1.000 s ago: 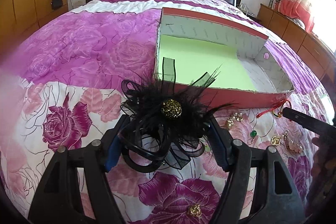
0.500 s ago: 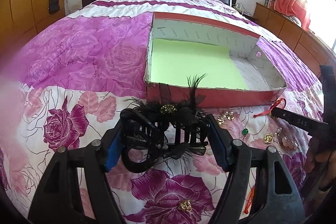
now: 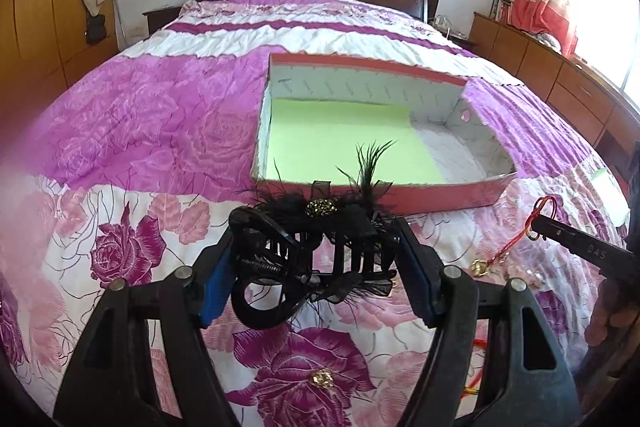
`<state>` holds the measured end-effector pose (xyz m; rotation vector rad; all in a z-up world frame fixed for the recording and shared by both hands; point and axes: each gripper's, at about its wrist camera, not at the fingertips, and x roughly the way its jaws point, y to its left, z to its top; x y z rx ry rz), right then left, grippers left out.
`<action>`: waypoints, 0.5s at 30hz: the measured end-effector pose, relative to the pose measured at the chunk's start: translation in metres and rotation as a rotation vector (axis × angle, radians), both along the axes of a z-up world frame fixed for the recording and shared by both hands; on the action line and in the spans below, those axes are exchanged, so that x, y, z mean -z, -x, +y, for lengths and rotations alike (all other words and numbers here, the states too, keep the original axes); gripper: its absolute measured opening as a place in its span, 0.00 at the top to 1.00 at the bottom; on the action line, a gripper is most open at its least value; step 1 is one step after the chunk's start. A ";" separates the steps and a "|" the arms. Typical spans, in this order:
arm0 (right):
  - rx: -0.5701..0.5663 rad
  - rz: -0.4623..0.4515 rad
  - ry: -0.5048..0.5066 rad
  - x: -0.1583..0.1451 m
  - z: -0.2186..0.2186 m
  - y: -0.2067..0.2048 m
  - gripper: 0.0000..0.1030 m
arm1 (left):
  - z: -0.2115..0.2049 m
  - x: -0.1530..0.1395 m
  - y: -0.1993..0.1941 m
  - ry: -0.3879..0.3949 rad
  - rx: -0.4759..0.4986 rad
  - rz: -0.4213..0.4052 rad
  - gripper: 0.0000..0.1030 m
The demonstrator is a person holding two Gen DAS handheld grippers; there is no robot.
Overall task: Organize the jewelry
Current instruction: 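Carry both items into the pink box and open both tools to release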
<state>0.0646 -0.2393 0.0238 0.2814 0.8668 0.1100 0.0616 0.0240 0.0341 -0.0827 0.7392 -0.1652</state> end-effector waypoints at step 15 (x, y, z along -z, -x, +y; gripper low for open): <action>-0.070 -0.220 0.053 -0.064 0.030 0.024 0.89 | -0.011 -0.035 0.012 -0.001 0.033 -0.118 0.37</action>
